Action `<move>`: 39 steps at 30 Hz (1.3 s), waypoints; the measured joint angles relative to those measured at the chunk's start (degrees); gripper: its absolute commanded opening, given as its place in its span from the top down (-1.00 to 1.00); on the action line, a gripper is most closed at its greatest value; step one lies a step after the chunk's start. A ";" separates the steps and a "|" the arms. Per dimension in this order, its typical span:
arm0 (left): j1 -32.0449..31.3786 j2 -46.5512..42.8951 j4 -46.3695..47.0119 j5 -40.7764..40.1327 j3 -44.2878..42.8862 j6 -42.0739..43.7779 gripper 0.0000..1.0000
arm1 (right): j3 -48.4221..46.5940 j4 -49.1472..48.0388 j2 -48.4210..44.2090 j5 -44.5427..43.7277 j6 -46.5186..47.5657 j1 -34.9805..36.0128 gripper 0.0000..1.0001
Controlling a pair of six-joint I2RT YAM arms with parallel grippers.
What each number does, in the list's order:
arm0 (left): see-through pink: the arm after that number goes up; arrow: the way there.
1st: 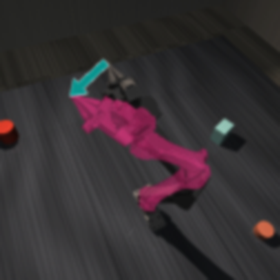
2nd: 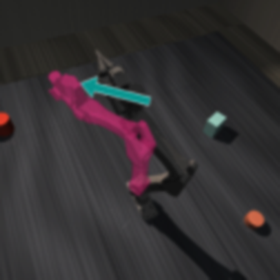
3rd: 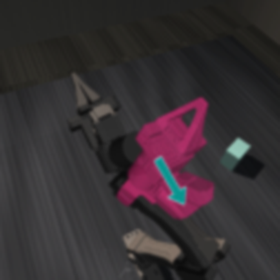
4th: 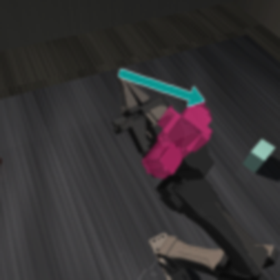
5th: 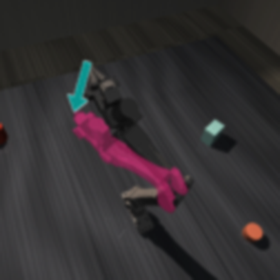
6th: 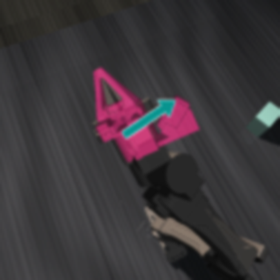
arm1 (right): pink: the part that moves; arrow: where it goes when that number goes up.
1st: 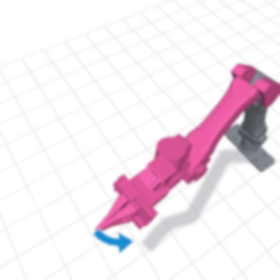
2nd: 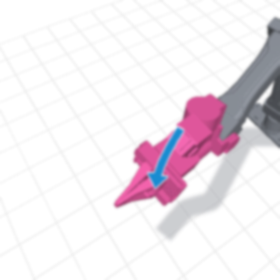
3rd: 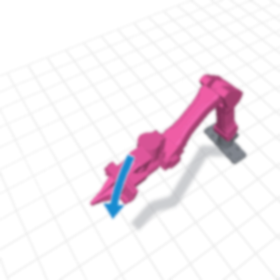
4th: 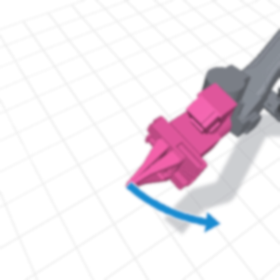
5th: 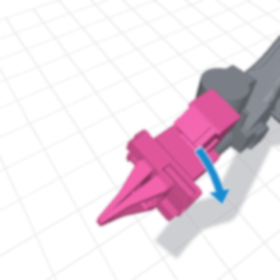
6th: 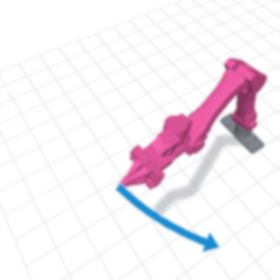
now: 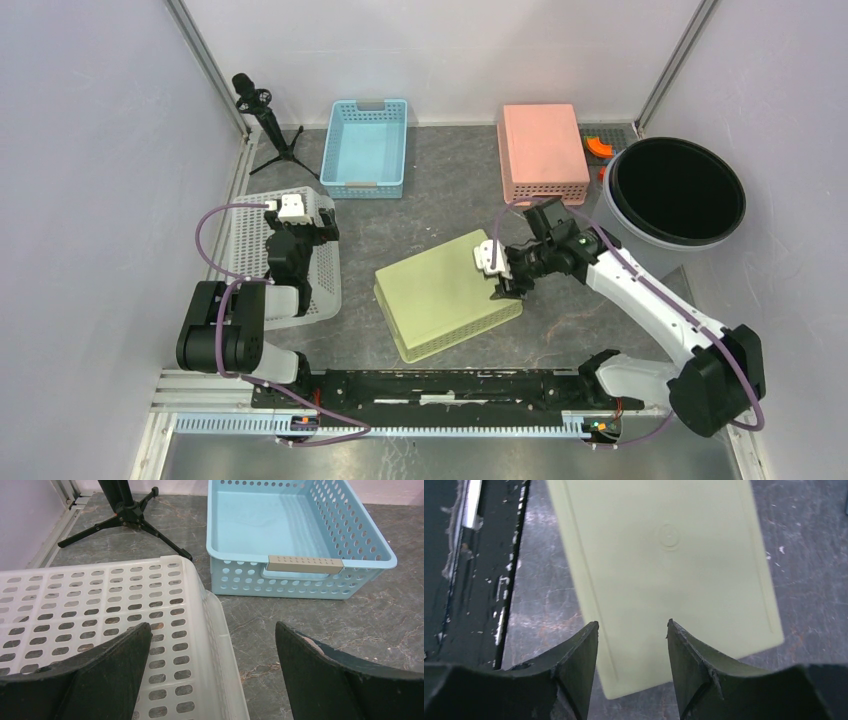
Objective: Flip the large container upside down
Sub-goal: Move the container to the center of the board.
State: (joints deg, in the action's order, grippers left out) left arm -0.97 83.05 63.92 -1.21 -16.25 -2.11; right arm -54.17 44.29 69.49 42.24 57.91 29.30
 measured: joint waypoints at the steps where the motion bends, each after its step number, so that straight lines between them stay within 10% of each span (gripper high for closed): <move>1: 0.00 0.00 0.00 0.00 0.00 0.00 -0.99 | 0.92 0.44 -0.92 0.15 0.85 0.44 -0.17; 39: 0.00 0.00 -0.02 0.00 0.00 0.00 -0.99 | 9.42 -14.27 0.42 -32.76 -2.16 3.82 -0.25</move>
State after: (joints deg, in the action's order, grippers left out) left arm -0.97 83.05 63.90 -1.21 -16.25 -2.11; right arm -44.75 30.02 69.91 9.47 55.75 33.12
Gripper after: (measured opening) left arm 0.994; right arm 0.629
